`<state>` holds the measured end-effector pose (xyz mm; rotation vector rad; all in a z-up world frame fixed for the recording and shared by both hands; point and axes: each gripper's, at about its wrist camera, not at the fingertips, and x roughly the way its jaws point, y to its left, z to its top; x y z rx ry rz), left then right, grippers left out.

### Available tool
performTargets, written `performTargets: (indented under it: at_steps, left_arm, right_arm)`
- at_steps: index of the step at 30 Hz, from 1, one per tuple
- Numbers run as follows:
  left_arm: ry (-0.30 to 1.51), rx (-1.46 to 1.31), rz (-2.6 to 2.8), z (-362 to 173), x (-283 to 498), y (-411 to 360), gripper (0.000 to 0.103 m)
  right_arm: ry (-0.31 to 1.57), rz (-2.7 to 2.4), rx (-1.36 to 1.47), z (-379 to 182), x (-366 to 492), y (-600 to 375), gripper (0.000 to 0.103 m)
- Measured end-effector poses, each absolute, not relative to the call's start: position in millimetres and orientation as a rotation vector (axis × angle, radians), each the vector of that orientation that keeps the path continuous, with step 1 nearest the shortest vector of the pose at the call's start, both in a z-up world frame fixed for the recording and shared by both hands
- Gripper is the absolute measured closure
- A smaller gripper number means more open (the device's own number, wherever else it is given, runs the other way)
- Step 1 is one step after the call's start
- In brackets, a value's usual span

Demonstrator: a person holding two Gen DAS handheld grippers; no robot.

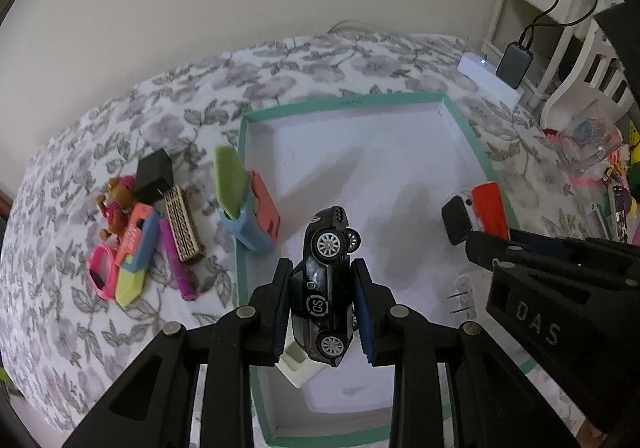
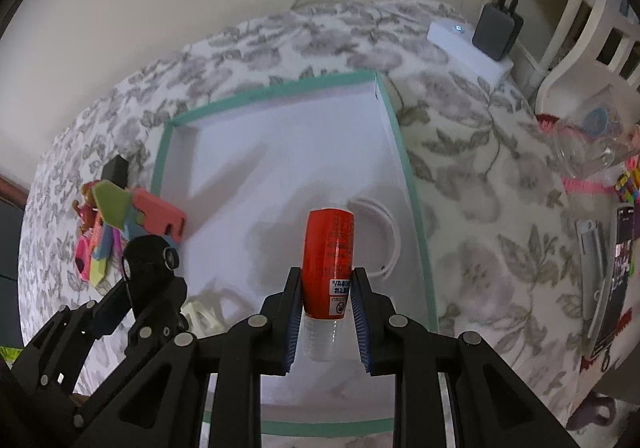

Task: Organize rigid objects
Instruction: 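Lift car and glue stick and carry both over the tray, then open left gripper to drop car while right gripper releases glue stick in tray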

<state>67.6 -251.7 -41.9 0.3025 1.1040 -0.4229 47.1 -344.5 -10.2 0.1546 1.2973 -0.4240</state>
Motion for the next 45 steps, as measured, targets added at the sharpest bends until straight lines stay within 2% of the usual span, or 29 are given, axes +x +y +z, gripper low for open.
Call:
performTargets:
  at_steps: [20,23,25,28,34,41,43,45]
  left_arm:
    - [1.141,0.295,-0.416,-50.5,72.0,-251.2,0.072]
    - [1.136,0.276,-0.424,-44.7,72.6,-249.1,0.069]
    - [1.132,0.271,-0.423,-41.3,72.9,-247.9,0.061]
    - [1.122,0.261,-0.427,-34.8,72.9,-246.1,0.058]
    - [1.102,0.231,-0.437,-17.6,72.3,-240.5,0.050]
    - [1.085,0.175,-0.412,10.0,73.5,-222.3,0.047]
    - [1.092,0.163,-0.386,14.2,74.3,-214.9,0.040]
    - [1.101,0.145,-0.366,16.9,76.3,-206.1,0.039]
  right_arm:
    - [1.359,-0.439,0.154,-25.9,47.4,-345.2,0.077]
    - [1.358,-0.442,0.158,-23.2,48.1,-345.2,0.077]
    - [1.351,-0.447,0.161,-19.4,47.9,-345.0,0.073]
    - [1.327,-0.450,0.160,-10.5,48.2,-344.4,0.069]
    - [1.265,-0.446,0.149,13.5,48.8,-338.4,0.068]
    - [1.170,-0.439,0.113,48.3,48.9,-325.2,0.068]
    - [1.154,-0.438,0.105,54.7,49.1,-322.7,0.068]
    - [1.142,-0.437,0.095,58.3,49.2,-320.8,0.068]
